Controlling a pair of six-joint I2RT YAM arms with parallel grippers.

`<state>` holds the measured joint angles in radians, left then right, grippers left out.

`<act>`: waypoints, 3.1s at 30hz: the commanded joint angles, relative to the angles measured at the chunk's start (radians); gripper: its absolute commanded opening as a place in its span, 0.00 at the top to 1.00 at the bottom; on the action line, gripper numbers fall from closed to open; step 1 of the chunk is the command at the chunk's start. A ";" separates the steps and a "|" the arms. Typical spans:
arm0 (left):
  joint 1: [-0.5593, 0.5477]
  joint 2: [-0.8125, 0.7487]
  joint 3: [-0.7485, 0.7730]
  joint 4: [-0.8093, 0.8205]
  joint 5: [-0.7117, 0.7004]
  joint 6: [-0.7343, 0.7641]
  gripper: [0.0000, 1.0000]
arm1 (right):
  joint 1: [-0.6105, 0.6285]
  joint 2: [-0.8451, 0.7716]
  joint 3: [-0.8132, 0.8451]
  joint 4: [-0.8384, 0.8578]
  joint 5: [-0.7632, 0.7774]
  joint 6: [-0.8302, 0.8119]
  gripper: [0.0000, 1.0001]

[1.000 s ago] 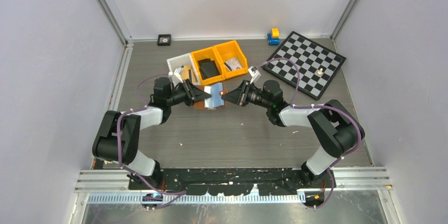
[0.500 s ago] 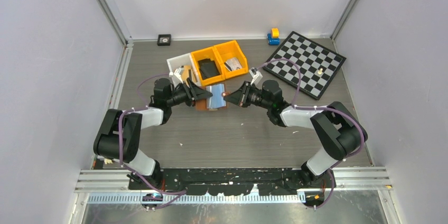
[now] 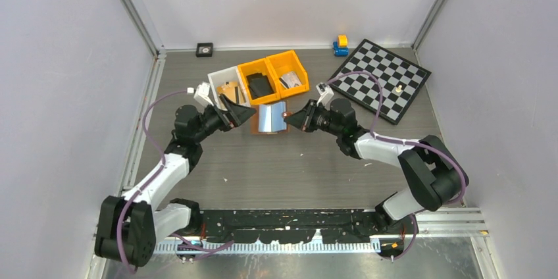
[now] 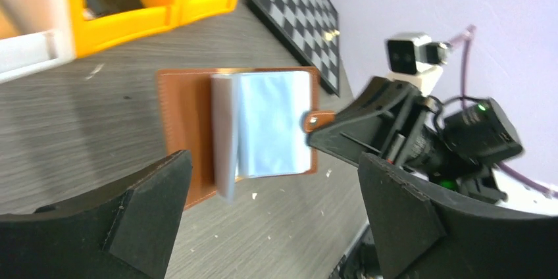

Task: Take the credit cards out of the card holder
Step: Remove the credit card from the card holder.

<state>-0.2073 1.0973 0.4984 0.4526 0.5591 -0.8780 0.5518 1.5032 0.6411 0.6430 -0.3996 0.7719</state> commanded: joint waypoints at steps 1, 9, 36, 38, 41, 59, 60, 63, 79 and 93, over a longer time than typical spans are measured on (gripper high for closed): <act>0.004 -0.058 -0.023 -0.203 -0.259 0.022 0.00 | -0.010 -0.082 -0.009 0.031 0.026 -0.024 0.98; -0.004 -0.046 -0.054 -0.036 -0.137 0.027 0.00 | -0.013 -0.129 -0.032 0.013 0.068 -0.054 0.99; -0.158 0.214 -0.014 0.191 -0.047 0.033 0.00 | -0.017 -0.079 -0.049 0.169 -0.059 0.001 0.99; -0.158 0.214 -0.015 0.201 -0.033 0.029 0.00 | -0.016 -0.065 -0.046 0.189 -0.078 0.014 0.99; -0.158 0.208 -0.015 0.208 -0.022 0.027 0.00 | -0.016 -0.049 -0.045 0.214 -0.098 0.026 0.99; -0.185 0.277 0.001 0.293 0.033 -0.002 0.00 | -0.015 0.037 -0.025 0.333 -0.186 0.106 0.99; -0.186 0.277 0.003 0.288 0.032 -0.001 0.00 | -0.015 0.040 -0.023 0.334 -0.188 0.106 1.00; -0.187 0.276 0.002 0.287 0.032 0.001 0.00 | -0.015 0.045 -0.021 0.338 -0.195 0.110 0.99; -0.187 0.291 0.028 0.212 0.018 0.029 0.01 | -0.015 0.063 -0.020 0.388 -0.224 0.139 1.00; -0.187 0.285 0.066 0.059 -0.031 0.090 0.20 | -0.015 0.053 -0.021 0.380 -0.222 0.135 1.00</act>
<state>-0.3927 1.3876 0.5289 0.5758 0.5667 -0.8371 0.5346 1.5719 0.5892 0.9386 -0.6037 0.8974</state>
